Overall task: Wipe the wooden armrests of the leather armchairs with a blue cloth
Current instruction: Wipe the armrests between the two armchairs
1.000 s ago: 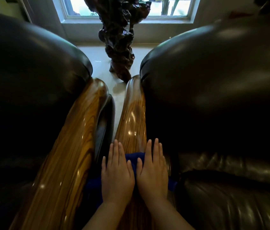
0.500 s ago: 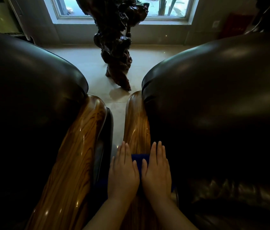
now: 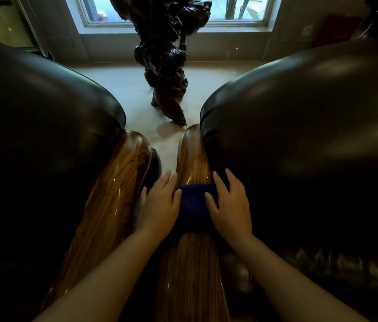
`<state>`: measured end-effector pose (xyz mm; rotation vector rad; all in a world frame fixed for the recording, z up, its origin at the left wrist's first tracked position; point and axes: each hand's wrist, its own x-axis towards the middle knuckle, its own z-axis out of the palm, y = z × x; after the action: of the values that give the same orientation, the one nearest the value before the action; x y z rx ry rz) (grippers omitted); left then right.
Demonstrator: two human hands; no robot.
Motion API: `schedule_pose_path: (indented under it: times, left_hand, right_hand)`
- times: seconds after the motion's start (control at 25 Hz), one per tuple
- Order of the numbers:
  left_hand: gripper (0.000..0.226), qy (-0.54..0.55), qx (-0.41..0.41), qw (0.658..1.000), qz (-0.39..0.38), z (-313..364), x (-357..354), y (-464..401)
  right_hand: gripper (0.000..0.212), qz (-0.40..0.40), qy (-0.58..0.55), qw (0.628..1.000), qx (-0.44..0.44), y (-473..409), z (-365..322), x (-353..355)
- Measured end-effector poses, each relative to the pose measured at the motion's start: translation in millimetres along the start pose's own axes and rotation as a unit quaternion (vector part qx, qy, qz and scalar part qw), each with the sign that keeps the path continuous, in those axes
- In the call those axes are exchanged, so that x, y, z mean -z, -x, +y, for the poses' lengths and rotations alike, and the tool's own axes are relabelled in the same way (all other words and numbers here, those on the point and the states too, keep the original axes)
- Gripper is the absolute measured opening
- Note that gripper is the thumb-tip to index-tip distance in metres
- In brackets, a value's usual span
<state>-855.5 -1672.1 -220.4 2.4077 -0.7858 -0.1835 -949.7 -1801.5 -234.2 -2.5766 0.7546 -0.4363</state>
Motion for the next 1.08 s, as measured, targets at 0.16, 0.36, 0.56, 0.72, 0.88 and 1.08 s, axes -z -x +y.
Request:
schedule_pose_path:
  times: [0.16,0.36,0.56,0.72,0.88,1.08]
  left_hand:
    - [0.041,0.093,-0.004,0.993,-0.078,-13.4,17.7,24.5]
    - [0.040,0.089,0.044,0.994,-0.043,-7.2,7.8,21.9]
    - [0.022,0.049,0.050,0.997,-0.019,0.0,10.2,29.7]
    - [0.022,0.092,0.052,0.992,-0.063,10.1,40.6,37.3]
    - [0.021,0.117,0.042,0.989,-0.078,45.4,93.5,45.7]
    - [0.018,0.152,0.047,0.981,-0.108,124.2,166.7,87.1]
  right_hand:
    - [0.051,-0.070,-0.055,0.995,0.040,19.3,13.4,9.9]
    - [0.046,-0.025,-0.090,0.996,-0.007,30.4,2.0,3.3]
    - [0.028,-0.019,-0.069,0.997,-0.032,41.5,-10.7,12.0]
    - [0.014,-0.096,-0.106,0.989,-0.031,35.1,-9.4,48.8]
    - [0.016,-0.097,-0.132,0.986,-0.039,33.1,-21.5,114.5]
    - [0.019,-0.086,-0.108,0.989,-0.049,62.1,-56.2,238.3]
